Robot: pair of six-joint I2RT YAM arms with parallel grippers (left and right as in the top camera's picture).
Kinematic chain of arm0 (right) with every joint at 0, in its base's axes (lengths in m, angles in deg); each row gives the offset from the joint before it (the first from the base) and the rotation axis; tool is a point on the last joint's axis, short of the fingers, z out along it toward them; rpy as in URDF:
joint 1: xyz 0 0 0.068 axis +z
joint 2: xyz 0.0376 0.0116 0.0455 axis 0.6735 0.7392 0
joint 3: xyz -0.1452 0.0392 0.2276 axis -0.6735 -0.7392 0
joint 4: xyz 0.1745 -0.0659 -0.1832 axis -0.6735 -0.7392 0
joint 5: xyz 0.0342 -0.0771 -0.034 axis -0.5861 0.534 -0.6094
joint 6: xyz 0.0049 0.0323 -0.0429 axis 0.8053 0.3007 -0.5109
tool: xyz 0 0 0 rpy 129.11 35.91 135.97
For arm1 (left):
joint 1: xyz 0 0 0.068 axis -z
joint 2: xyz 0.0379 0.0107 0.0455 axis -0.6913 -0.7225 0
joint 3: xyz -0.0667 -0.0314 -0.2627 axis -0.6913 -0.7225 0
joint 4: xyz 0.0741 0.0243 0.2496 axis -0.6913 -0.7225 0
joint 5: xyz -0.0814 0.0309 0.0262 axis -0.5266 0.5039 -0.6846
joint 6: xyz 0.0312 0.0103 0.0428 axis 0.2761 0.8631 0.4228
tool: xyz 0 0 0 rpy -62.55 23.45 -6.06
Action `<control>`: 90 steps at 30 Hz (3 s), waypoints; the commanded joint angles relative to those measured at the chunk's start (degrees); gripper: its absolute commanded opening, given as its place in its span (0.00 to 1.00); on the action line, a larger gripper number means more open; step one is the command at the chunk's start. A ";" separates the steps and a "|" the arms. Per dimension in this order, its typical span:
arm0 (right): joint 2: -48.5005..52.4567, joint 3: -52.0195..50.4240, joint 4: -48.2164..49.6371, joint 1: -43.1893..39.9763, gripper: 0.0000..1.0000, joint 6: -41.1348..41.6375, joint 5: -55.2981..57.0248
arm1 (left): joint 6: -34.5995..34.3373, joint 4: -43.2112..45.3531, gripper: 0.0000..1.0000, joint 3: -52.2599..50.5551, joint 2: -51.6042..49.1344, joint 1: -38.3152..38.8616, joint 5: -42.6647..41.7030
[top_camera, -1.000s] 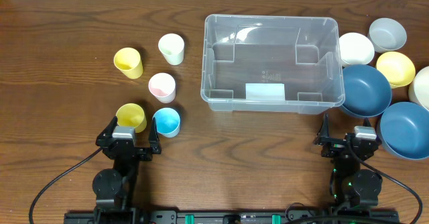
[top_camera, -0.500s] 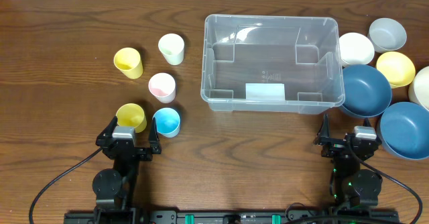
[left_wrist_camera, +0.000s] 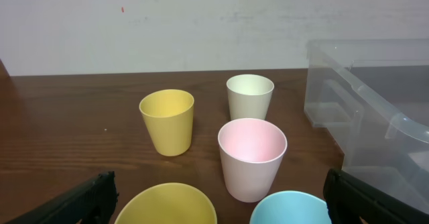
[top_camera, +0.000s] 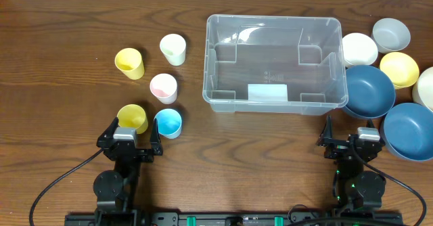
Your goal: Pack container
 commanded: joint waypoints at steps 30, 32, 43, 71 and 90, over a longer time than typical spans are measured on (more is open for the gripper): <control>-0.15 -0.24 5.73 -0.44 0.99 4.74 -3.48 | 0.76 -1.62 0.98 -1.22 0.33 -0.33 -0.63; -0.15 -0.24 7.82 -0.44 0.99 7.04 -6.01 | 0.76 -1.62 0.98 -1.22 0.33 -0.33 -0.63; 3.93 17.31 7.76 -0.52 0.99 -2.99 -13.51 | 0.76 -1.62 0.98 -1.22 0.33 -0.33 -0.61; 78.18 72.11 -53.55 -22.21 0.99 38.86 -2.23 | 0.76 -1.62 0.98 -1.22 0.33 -0.33 -0.61; 90.09 61.66 -44.15 -28.41 0.99 40.79 -3.02 | 0.76 -1.62 0.98 -1.22 0.33 -0.33 -0.63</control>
